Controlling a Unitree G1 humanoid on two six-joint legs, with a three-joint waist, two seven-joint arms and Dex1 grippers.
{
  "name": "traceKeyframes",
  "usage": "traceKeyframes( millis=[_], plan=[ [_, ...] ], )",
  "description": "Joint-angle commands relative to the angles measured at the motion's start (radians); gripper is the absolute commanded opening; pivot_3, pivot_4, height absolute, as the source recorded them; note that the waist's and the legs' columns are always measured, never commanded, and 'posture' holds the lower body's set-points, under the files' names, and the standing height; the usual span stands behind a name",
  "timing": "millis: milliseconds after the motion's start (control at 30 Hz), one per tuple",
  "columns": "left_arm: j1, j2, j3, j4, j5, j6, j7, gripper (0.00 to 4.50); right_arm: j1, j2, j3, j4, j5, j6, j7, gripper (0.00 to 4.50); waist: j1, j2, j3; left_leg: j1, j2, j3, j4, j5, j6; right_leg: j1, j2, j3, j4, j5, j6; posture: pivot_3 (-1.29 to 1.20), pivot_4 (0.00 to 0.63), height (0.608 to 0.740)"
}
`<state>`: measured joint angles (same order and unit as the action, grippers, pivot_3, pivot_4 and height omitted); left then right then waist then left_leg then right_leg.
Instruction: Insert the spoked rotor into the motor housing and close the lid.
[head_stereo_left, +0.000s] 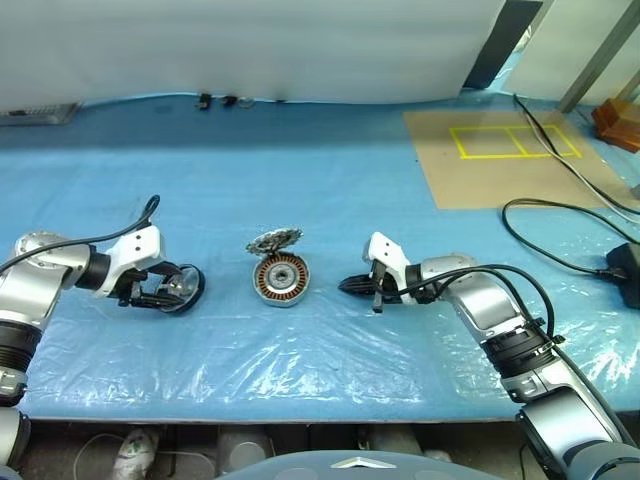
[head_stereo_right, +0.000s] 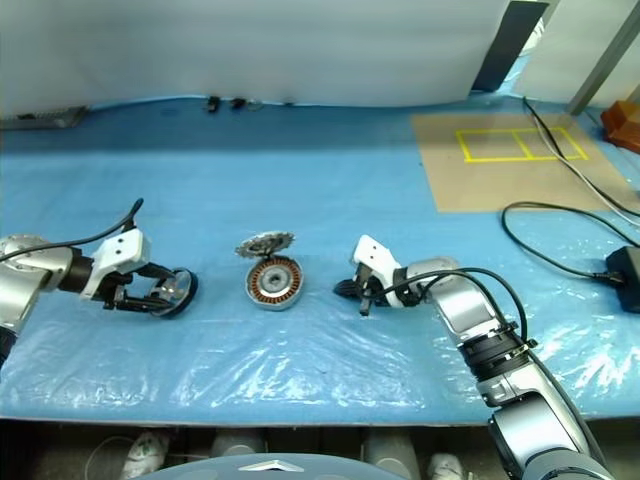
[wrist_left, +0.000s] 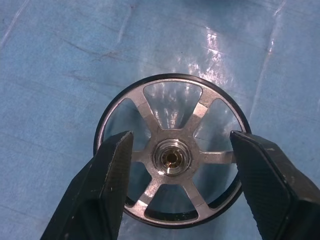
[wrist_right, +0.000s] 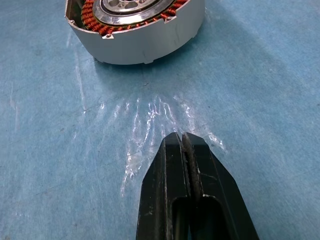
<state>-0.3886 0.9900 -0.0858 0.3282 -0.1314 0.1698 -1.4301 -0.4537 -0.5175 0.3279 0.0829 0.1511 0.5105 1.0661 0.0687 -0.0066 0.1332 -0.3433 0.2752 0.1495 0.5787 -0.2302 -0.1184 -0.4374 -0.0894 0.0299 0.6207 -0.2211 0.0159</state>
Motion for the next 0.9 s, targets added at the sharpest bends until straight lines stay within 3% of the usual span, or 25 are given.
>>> traceKeyframes(
  millis=[33,167,267,400,767,900],
  plan=[
    [0.014,0.011,-0.004,-0.013,0.015,-0.009,0.005,3.21,-0.006,-0.004,-0.004,-0.007,-0.004,-0.011,0.0,0.0,0.0,0.0,0.0,0.0,0.0,0.0,0.0,0.0,0.0,0.0,0.0,0.0,0.0,0.0,0.0,0.0,0.15,0.74],
    [0.022,0.014,-0.018,-0.002,0.034,-0.03,0.006,3.21,-0.004,-0.004,-0.006,-0.009,-0.005,-0.008,-0.004,0.0,0.0,0.0,0.0,0.0,0.0,0.0,0.0,0.0,0.0,0.0,0.0,0.0,0.0,0.0,0.0,0.0,0.15,0.74],
    [0.026,0.011,-0.027,0.005,0.044,-0.041,0.006,2.62,-0.002,-0.004,-0.006,-0.01,-0.008,-0.01,-0.007,0.0,-0.001,0.0,0.0,0.0,0.0,0.0,0.0,0.0,0.0,0.0,0.0,0.0,0.0,-0.001,-0.001,0.0,0.15,0.74],
    [0.022,-0.009,-0.027,-0.005,0.042,-0.04,0.025,1.37,-0.002,-0.005,-0.007,-0.01,-0.012,-0.012,-0.012,0.0,0.0,0.001,0.0,0.0,0.0,0.0,0.0,0.0,0.0,0.0,0.0,0.0,0.0,-0.001,-0.002,0.0,0.15,0.74],
    [0.026,-0.018,0.002,-0.053,0.005,-0.025,0.022,1.23,0.001,-0.003,-0.019,-0.016,0.001,0.0,-0.014,0.0,0.0,0.002,0.0,0.002,-0.001,0.0,0.0,0.0,0.0,0.002,0.0,0.0,0.0,-0.001,-0.002,0.0,0.15,0.74],
    [-0.004,-0.055,0.102,-0.19,-0.16,0.156,0.041,1.23,-0.001,-0.003,-0.069,-0.034,0.054,0.034,-0.01,0.0,0.003,0.002,0.001,0.001,0.0,0.0,0.0,0.0,0.0,0.001,-0.001,0.0,0.0,-0.001,-0.002,0.0,0.15,0.74]
  ],
)
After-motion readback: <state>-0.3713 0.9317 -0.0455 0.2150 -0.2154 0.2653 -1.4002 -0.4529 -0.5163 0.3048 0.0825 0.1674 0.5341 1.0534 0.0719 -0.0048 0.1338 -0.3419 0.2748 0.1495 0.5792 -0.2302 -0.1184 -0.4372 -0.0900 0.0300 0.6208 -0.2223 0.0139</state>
